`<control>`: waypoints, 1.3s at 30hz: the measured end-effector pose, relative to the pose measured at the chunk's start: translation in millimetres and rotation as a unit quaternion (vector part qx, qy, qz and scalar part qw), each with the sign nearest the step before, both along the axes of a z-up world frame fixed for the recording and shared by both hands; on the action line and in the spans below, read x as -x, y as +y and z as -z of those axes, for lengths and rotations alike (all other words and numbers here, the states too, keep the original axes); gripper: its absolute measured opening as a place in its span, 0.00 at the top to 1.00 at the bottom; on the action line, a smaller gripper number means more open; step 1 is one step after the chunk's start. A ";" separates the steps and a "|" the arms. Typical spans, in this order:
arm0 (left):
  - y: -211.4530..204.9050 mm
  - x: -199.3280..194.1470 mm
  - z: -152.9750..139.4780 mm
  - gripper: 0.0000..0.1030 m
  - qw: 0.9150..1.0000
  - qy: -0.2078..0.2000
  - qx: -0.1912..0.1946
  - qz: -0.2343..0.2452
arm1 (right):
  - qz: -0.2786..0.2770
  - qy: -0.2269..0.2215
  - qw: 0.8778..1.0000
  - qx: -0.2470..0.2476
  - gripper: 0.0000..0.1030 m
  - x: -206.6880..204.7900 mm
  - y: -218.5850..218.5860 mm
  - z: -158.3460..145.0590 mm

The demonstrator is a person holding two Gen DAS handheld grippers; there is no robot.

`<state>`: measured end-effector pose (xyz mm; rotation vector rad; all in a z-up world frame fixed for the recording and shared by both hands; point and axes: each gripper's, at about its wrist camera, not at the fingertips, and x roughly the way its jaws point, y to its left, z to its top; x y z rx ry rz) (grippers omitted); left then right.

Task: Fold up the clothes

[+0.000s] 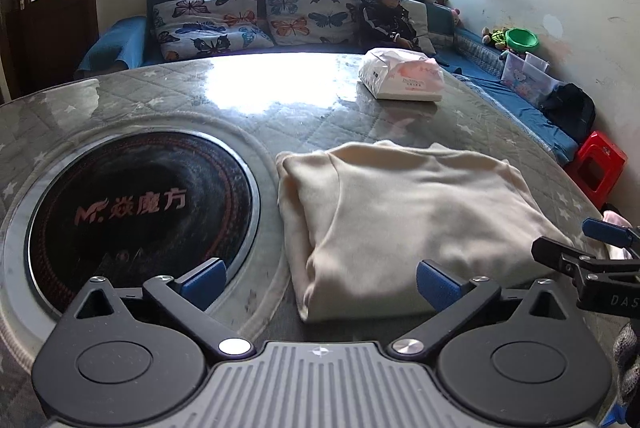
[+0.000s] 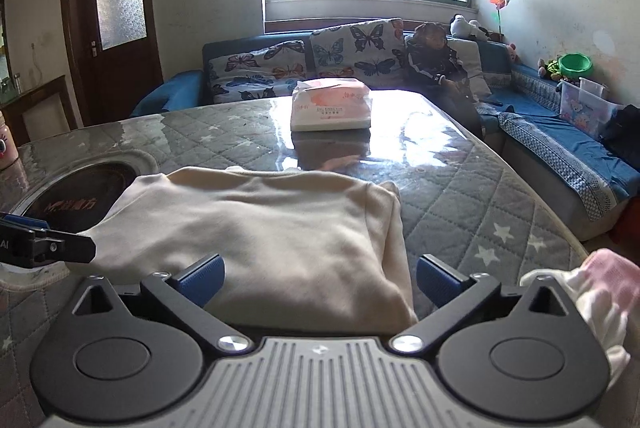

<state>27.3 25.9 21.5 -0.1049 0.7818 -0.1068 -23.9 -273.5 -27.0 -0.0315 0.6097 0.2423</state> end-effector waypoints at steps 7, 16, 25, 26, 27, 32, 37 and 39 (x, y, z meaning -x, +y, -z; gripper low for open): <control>-1.5 22.4 1.6 0.00 1.000 -0.007 -0.005 0.006 | 0.007 0.000 1.000 -0.006 0.00 16.1 -0.8 0.4; -7.0 47.0 8.3 0.00 1.000 -0.008 -0.005 0.015 | 0.012 0.000 1.000 -0.014 0.00 36.5 2.5 5.2; -7.4 61.5 14.3 0.00 1.000 0.007 -0.007 0.011 | 0.011 -0.001 1.000 -0.022 0.00 52.9 6.9 6.0; -8.1 62.8 14.7 0.00 1.000 0.008 -0.011 0.011 | 0.011 -0.001 1.000 -0.023 0.00 54.6 7.4 6.0; -8.5 63.8 14.8 0.00 1.000 0.010 -0.014 0.011 | 0.011 -0.001 1.000 -0.023 0.00 56.4 7.9 6.0; -10.1 68.5 14.5 0.00 1.000 0.008 -0.022 0.012 | 0.006 0.006 1.000 -0.007 0.00 61.6 10.5 7.1; -12.4 74.9 16.0 0.00 0.999 0.008 -0.033 0.015 | 0.008 0.016 1.000 -0.004 0.00 65.3 11.2 11.5; -12.5 76.9 17.9 0.00 0.999 0.012 -0.034 0.015 | 0.008 0.018 1.000 -0.004 0.00 67.1 11.4 12.1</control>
